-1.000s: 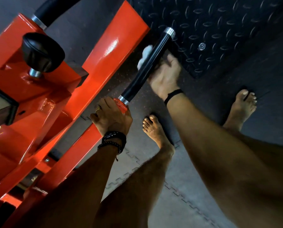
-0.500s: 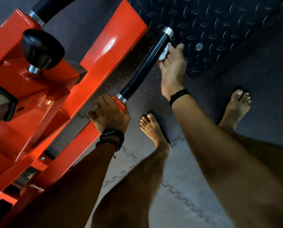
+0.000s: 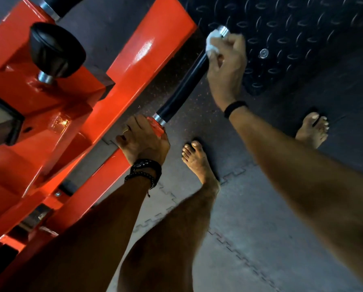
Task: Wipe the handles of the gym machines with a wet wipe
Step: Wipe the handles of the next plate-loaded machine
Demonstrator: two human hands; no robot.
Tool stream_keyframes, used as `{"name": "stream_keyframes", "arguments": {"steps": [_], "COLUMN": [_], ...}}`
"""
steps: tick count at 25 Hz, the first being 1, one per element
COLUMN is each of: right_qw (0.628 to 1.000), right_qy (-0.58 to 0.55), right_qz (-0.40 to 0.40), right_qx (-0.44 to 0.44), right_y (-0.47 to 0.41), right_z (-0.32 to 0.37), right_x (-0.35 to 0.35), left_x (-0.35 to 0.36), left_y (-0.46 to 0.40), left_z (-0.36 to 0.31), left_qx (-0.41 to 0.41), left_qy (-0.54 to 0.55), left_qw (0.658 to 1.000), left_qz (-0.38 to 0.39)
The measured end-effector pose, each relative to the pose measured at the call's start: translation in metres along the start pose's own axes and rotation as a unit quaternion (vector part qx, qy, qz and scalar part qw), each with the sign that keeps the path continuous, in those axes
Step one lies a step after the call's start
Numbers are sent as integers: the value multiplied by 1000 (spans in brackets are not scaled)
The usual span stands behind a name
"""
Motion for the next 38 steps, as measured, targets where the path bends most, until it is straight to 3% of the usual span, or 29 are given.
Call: {"name": "stream_keyframes", "arguments": {"steps": [2,5,7,8,9,11,14,16,19,22,26,31,34,38], "right_qw": [999,984,937,915,911,932,965,978,980,976,979,985,983,965], "right_qy": [43,27,10,26,23,14,107,126,130,86,101,83,49,-6], "right_qz": [2,164,269,280,285,262,155,145,147,190,176,144,141,189], "right_qx": [-23,-57,-223,-289,-296,-250,-180,-82,-41,-60,-28,-55,-104,-181], "right_y": [-20,58,137,155,148,97,-5,-49,-52,-26,-35,-97,-135,-183], "right_z": [0,31,74,80,79,63,25,3,19,62,117,248,327,439], "right_x": [3,29,34,35,33,28,-4,-20,-62,-134,-256,-400,-436,-407], "left_x": [0,-2,-1,-1,0,2,-2,-4,-34,-99,-221,-405,-475,-535], "left_y": [1,0,-1,-1,0,0,2,1,8,22,45,29,-2,-68], "left_z": [0,-1,-2,-2,-2,-1,-1,-5,-19,-73,-146,-176,-157,-110], "left_qx": [0,-3,2,5,5,-1,3,1,-35,-20,-10,-19,-67,-134], "left_qy": [2,0,-10,-17,-19,-9,-10,-34,-57,24,162,265,319,353], "left_qw": [1000,1000,1000,1000,1000,1000,1000,997,986,980,961,951,942,926], "left_qz": [3,11,17,19,22,23,29,75,152,199,225,157,83,10]}}
Point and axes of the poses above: each hand's wrist, its own y-axis away from the middle knuckle, its own x-axis out of the palm, z = x × y, the point moved 8 cm from there along -y, towards the middle knuckle, and after that the axes turned 12 degrees about -z, right-handed, at the moved point
